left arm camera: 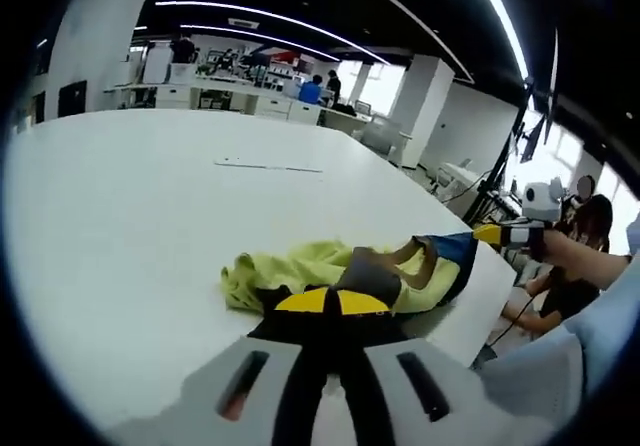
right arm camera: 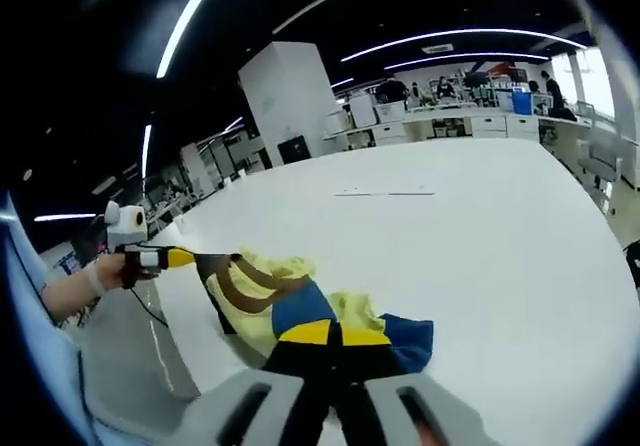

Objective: Fold the garment on the visible template until the final outline fits inside the template.

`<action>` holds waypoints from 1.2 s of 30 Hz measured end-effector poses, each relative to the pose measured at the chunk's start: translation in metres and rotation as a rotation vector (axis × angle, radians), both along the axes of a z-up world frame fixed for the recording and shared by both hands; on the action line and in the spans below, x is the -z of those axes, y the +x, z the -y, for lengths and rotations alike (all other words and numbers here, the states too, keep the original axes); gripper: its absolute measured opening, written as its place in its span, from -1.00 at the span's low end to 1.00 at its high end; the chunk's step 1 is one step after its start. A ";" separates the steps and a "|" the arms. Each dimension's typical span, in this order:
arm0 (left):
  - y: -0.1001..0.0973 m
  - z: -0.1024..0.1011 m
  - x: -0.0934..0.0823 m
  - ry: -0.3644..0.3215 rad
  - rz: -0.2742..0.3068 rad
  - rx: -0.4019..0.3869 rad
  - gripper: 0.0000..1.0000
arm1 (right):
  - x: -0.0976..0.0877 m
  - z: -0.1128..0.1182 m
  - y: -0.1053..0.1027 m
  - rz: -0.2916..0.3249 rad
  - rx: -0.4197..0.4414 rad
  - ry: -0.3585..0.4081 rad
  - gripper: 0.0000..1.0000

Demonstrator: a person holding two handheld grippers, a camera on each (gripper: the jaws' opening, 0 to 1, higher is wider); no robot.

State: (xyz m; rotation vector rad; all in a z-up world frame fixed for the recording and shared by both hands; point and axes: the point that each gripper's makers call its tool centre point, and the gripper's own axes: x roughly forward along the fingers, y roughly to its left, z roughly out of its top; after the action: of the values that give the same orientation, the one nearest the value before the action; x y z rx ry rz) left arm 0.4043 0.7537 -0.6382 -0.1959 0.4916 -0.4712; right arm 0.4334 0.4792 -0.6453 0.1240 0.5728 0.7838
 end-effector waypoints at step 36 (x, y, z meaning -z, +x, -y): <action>0.015 -0.029 -0.253 0.099 0.495 0.034 -1.00 | -0.269 -0.010 0.017 0.538 -0.065 0.258 -1.00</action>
State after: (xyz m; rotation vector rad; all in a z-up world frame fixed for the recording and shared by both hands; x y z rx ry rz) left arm 0.4192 0.7828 -0.3856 0.0278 0.0328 -0.5066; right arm 0.4508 0.4891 -0.3762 0.1251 -0.0352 0.9084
